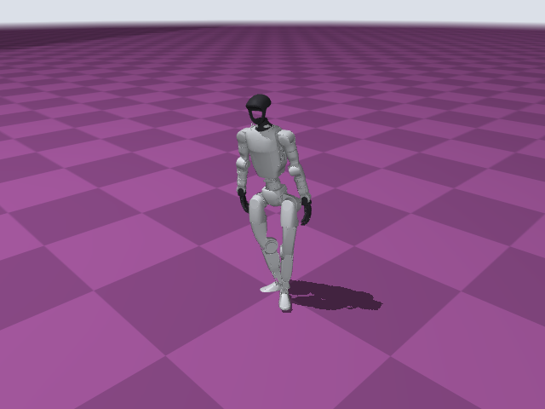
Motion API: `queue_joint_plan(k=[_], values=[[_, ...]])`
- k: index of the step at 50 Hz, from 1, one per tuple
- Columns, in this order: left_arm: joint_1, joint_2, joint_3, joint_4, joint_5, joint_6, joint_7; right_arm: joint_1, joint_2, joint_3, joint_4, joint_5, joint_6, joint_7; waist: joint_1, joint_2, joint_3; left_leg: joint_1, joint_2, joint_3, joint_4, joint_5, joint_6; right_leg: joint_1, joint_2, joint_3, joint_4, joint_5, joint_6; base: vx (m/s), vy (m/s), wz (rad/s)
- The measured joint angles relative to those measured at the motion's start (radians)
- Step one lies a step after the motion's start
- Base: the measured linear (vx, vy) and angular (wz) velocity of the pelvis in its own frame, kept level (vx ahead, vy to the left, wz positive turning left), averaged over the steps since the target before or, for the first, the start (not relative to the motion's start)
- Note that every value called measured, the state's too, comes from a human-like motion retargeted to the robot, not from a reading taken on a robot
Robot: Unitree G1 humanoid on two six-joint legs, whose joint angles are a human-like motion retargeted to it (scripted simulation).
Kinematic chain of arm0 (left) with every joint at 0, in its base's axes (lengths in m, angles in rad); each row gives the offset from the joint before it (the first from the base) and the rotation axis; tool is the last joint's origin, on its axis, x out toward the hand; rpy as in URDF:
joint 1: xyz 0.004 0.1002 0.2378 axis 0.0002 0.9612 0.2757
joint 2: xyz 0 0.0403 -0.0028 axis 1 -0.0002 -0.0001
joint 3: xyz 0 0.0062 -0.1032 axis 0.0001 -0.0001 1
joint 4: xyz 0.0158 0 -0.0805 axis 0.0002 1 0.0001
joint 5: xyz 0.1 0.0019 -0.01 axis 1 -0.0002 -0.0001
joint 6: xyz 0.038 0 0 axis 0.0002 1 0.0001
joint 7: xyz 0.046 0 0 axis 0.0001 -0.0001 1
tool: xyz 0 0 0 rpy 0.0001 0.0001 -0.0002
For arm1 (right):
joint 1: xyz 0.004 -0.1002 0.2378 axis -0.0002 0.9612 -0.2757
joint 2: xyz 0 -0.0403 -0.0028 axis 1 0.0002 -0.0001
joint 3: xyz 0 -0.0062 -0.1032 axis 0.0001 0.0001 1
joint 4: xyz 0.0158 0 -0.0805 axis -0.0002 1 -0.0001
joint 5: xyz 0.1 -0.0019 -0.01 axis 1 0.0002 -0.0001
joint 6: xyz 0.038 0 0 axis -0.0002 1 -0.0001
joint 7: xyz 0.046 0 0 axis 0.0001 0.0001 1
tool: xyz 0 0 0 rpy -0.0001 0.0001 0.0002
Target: In place motions
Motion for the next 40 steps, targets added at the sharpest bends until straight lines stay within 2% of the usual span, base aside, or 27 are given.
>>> queue_joint_plan(k=[2, 3, 5, 7, 10, 12, 15, 20, 30, 32, 36, 38, 40], values=[[-0.012, 0.006, 0.001, 0.003, -0.012, -0.003, 0.007, 0.014, 0.004, -0.018, 0.014, -0.006, 0.006, -0.004, -0.040, -0.004, -0.027, 0.044, 0.049, 0.251, 0.008, -0.014, -0.009, 0.025, -0.015, -0.154, -0.017, -0.007, 0.027, -0.01, -0.15, 3.85], [-0.018, 0.009, 0.001, 0.004, -0.019, -0.004, 0.008, 0.023, 0.010, -0.028, 0.018, -0.011, 0.008, -0.006, -0.059, -0.002, -0.041, 0.054, 0.066, 0.325, 0.014, -0.015, -0.004, 0.037, -0.017, -0.227, -0.024, -0.009, 0.042, 0.05, -0.16, 3.64], [-0.031, 0.012, -0.004, 0.005, -0.030, -0.008, 0.009, 0.041, 0.023, -0.041, 0.022, -0.016, 0.007, -0.009, -0.084, 0.006, -0.070, 0.054, 0.097, 0.384, 0.021, -0.015, 0.020, 0.054, -0.013, -0.357, -0.033, -0.010, 0.067, 0.07, -0.19, 3.25], [-0.045, 0.010, -0.011, 0.008, -0.041, -0.011, 0.011, 0.056, 0.037, -0.045, 0.025, -0.011, 0.004, -0.010, -0.098, 0.010, -0.091, 0.049, 0.122, 0.370, 0.029, -0.011, 0.043, 0.065, -0.004, -0.441, -0.039, -0.013, 0.080, 0.06, -0.18, 2.65], [-0.067, -0.005, -0.007, 0.011, -0.053, -0.014, 0.017, 0.057, 0.055, -0.034, 0.039, 0.001, 0.000, -0.005, -0.082, 0.008, -0.106, 0.087, 0.134, 0.454, 0.014, 0.050, 0.012, 0.074, 0.001, -0.499, -0.029, -0.025, 0.101, 0.05, -0.10, 1.67], [-0.075, -0.022, -0.003, 0.009, -0.062, -0.019, 0.020, 0.046, 0.061, -0.026, 0.053, 0.000, -0.002, 0.007, -0.054, 0.020, -0.112, 0.096, 0.125, 0.449, -0.023, 0.120, -0.034, 0.080, 0.021, -0.522, -0.024, -0.032, 0.110, 0.06, -0.06, 0.99], [-0.080, -0.051, 0.010, 0.013, -0.079, -0.027, 0.030, 0.026, 0.065, 0.004, 0.057, -0.020, -0.001, 0.040, -0.011, 0.013, -0.116, 0.081, 0.099, 0.388, -0.053, 0.121, -0.026, 0.090, 0.024, -0.544, -0.028, -0.030, 0.118, 0.05, -0.05, 0.51], [-0.069, -0.077, 0.048, 0.017, -0.106, -0.041, 0.052, -0.035, 0.086, 0.071, 0.028, -0.045, -0.009, 0.040, 0.058, -0.029, -0.079, 0.104, 0.074, 0.371, -0.049, 0.101, -0.023, 0.125, 0.008, -0.548, -0.034, -0.022, 0.128, 0.00, -0.10, 0.03], [-0.028, -0.064, 0.102, 0.110, -0.100, -0.024, 0.062, -0.035, 0.130, 0.118, -0.106, -0.078, -0.083, 0.098, 0.090, -0.065, -0.117, 0.120, 0.037, 0.296, -0.075, 0.045, -0.025, 0.178, 0.006, -0.591, -0.013, 0.008, 0.162, 0.12, -0.14, 0.19], [-0.032, -0.064, 0.098, 0.111, -0.101, -0.022, 0.060, -0.024, 0.124, 0.113, -0.106, -0.084, -0.087, 0.097, 0.098, -0.059, -0.124, 0.119, 0.040, 0.277, -0.078, 0.037, -0.018, 0.196, 0.003, -0.581, 0.010, 0.035, 0.154, 0.12, -0.09, 0.38], [-0.064, -0.066, 0.051, 0.109, -0.079, -0.014, 0.067, 0.006, 0.099, 0.079, -0.064, -0.098, -0.077, 0.068, 0.210, -0.026, -0.125, 0.101, 0.070, 0.336, -0.092, 0.049, 0.032, 0.191, -0.054, -0.389, 0.150, 0.135, 0.118, 0.11, -0.04, -0.33], [-0.090, -0.059, -0.001, 0.100, -0.046, -0.008, 0.075, 0.021, 0.085, 0.051, -0.030, -0.090, -0.063, 0.049, 0.231, 0.002, -0.111, 0.081, 0.086, 0.311, -0.079, 0.049, 0.065, 0.188, -0.086, -0.310, 0.247, 0.196, 0.062, 0.02, -0.03, 0.77], [-0.113, -0.044, -0.071, 0.082, -0.003, -0.004, 0.062, 0.032, 0.072, 0.024, 0.011, -0.071, -0.046, 0.037, 0.223, 0.037, -0.104, 0.071, 0.105, 0.257, -0.071, 0.046, 0.080, 0.137, -0.123, -0.177, 0.390, 0.225, -0.033, -0.04, -0.03, 2.70]])
